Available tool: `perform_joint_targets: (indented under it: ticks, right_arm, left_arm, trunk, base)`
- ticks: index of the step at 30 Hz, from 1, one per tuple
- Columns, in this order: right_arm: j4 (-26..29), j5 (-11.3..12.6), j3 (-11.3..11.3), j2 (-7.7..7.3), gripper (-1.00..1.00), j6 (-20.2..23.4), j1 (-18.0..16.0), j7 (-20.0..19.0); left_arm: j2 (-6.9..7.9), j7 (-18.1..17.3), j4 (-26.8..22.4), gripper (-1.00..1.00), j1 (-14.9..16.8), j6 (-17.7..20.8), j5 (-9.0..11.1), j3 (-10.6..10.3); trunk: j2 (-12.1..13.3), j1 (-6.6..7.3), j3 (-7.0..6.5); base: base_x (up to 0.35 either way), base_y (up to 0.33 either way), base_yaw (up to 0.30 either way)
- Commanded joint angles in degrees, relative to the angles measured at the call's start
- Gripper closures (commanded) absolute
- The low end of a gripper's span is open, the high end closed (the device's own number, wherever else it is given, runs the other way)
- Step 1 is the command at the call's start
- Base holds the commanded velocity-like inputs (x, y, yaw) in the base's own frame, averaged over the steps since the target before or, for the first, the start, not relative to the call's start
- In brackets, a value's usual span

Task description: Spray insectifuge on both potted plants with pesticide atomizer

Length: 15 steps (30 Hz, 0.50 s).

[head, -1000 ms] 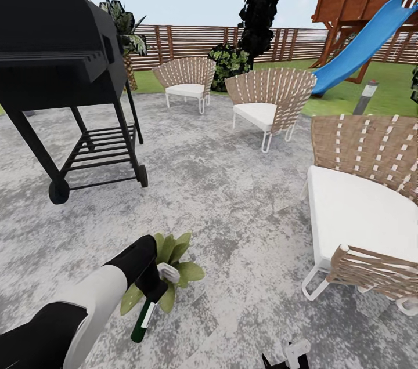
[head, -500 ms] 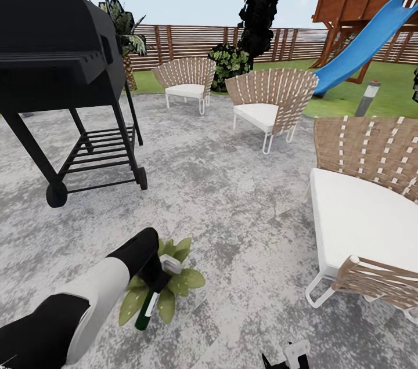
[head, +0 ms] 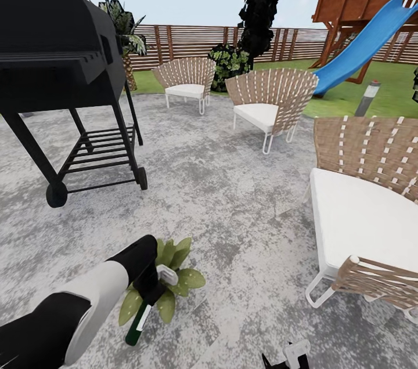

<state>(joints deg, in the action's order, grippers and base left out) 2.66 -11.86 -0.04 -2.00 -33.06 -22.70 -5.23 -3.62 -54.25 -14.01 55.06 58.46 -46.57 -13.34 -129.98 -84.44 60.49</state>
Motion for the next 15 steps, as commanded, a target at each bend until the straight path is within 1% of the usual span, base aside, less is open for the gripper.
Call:
perform_joint_targets:
  ticks: [1,2,4,6,8,12,15]
  right_arm:
    - [0.0,0.0,0.0,-0.02,-1.00,-0.2,0.0,-0.2]
    - [0.0,0.0,0.0,-0.02,-1.00,-0.2,0.0,-0.2]
    - [0.0,0.0,0.0,-0.02,-1.00,-0.2,0.0,-0.2]
    - [0.0,0.0,0.0,-0.02,-1.00,-0.2,0.0,-0.2]
    - [0.0,0.0,0.0,-0.02,-1.00,-0.2,0.0,-0.2]
    - [0.0,0.0,0.0,-0.02,-1.00,-0.2,0.0,-0.2]
    - [0.0,0.0,0.0,-0.02,-1.00,-0.2,0.0,-0.2]
  left_arm:
    - [-0.14,-0.6,-0.1,1.00,0.1,0.2,-0.8,0.0]
    - [-0.29,-0.6,-0.2,1.00,0.2,0.2,-0.8,0.0]
    - [-1.20,-0.6,-0.4,1.00,0.3,0.2,-0.8,0.0]
    - [-1.62,-0.6,-0.5,1.00,0.4,0.2,-0.8,0.0]
    - [-1.74,-0.6,-0.6,1.00,0.4,0.2,-0.8,0.0]
    - [-1.78,-0.6,-0.7,1.00,0.4,0.2,-0.8,0.0]
    - [-1.68,-0.6,-0.5,1.00,0.3,0.2,-0.8,-0.1]
  trunk:
    - [0.0,0.01,0.05]
    - [0.0,0.01,0.05]
    - [0.0,0.01,0.05]
    - [0.0,0.01,0.05]
    - [0.0,0.01,0.05]
    - [0.0,0.01,0.05]
    - [0.0,0.01,0.05]
  base:
    - [0.000,0.000,0.000]
    - [0.000,0.000,0.000]
    - [0.000,0.000,0.000]
    - [0.000,0.000,0.000]
    - [-0.031,-0.006,0.000]
    - [-0.178,-0.104,0.000]
    - [-0.054,-0.033,0.000]
